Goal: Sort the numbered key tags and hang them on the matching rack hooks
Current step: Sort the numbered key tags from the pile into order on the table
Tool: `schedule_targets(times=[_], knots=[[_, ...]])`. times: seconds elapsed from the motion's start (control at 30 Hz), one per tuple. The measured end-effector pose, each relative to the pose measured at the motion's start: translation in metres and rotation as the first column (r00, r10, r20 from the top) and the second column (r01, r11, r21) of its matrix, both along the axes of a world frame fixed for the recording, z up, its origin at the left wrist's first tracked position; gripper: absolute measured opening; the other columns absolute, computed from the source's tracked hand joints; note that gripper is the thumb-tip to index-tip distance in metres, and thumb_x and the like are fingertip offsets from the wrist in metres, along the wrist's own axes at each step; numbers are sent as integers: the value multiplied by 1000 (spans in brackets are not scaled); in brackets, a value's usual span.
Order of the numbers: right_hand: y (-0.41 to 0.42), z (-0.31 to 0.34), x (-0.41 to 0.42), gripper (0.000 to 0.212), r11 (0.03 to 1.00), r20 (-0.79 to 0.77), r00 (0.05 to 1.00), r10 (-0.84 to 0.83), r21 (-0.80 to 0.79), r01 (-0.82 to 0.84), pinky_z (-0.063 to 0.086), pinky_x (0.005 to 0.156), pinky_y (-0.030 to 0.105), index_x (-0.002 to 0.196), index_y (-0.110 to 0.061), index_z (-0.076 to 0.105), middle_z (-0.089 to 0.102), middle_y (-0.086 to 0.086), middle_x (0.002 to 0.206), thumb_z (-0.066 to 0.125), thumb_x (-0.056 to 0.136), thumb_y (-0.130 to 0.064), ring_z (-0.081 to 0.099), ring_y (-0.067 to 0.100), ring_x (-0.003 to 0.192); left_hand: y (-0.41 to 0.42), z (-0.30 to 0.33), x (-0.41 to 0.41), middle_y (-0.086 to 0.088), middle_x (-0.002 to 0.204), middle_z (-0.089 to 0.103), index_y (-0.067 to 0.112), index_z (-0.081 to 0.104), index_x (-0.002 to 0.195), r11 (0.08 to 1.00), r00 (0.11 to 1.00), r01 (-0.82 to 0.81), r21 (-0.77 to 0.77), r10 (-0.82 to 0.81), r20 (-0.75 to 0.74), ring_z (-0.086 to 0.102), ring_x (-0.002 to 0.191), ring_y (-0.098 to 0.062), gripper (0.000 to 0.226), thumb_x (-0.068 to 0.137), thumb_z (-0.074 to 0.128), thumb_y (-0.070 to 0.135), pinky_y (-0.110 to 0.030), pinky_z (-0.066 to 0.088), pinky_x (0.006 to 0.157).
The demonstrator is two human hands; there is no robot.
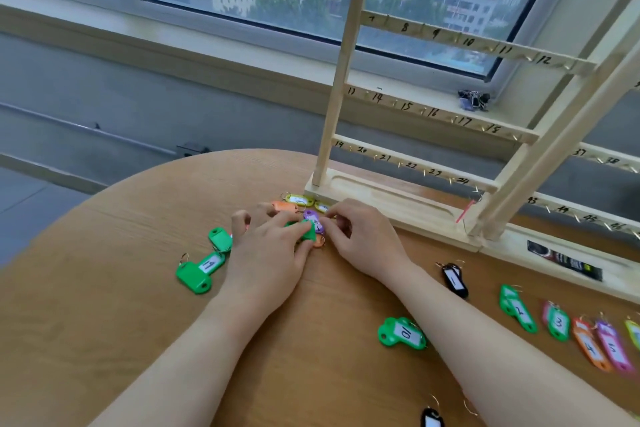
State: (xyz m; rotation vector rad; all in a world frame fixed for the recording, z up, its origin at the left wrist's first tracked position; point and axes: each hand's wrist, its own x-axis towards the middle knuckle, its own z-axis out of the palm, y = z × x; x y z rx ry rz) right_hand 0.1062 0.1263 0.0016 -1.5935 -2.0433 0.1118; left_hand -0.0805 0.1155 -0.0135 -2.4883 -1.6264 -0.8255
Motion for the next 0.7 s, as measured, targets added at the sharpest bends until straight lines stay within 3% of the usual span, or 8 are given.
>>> schedule_targets(times=[0.13, 0.33, 0.43, 0.57, 0.7], knots=[[-1, 0, 0, 17, 1000, -29, 1000, 10, 4, -10, 52, 70, 35, 96, -26, 75, 60, -11, 81, 65, 94, -39, 55, 7, 73, -1, 3, -1, 16, 105, 74, 37, 76, 102, 1000, 999, -13, 23, 12, 41, 59, 109, -20, 25, 95, 53, 42, -44, 26, 87], [-3, 1, 0, 15, 999, -10, 999, 38, 0, -38, 46, 65, 24, 93, -27, 74, 58, -14, 81, 67, 90, -40, 55, 5, 73, 1, 9, -1, 5, 81, 72, 23, 71, 88, 988, 980, -114, 102, 95, 173, 58, 81, -23, 21, 97, 52, 24, -39, 22, 78], [-1, -2, 2, 9, 999, 12, 999, 38, -17, -38, 42, 65, 18, 95, -26, 72, 58, -15, 84, 66, 91, -31, 54, 4, 77, 2, 10, 0, 3, 84, 69, 18, 70, 96, 996, 944, -82, 23, 70, 322, 57, 79, -22, 23, 101, 48, 21, -38, 30, 80], [1, -5, 3, 7, 1000, 0, 1000, 29, 5, -29, 42, 68, 19, 94, -22, 70, 58, -14, 88, 63, 93, -22, 53, 4, 77, 3, 7, -1, 0, 88, 68, 17, 67, 103, 998, 927, 21, -67, 6, 376, 59, 81, -23, 16, 104, 51, 17, -41, 40, 86], [1, -5, 2, 13, 999, 24, 999, 31, 22, -32, 45, 68, 21, 103, -22, 69, 56, -13, 94, 59, 98, -29, 53, 5, 79, 6, 7, -3, 4, 89, 70, 18, 67, 106, 991, 907, 53, -121, 2, 421, 61, 80, -18, 16, 104, 51, 18, -37, 39, 87]])
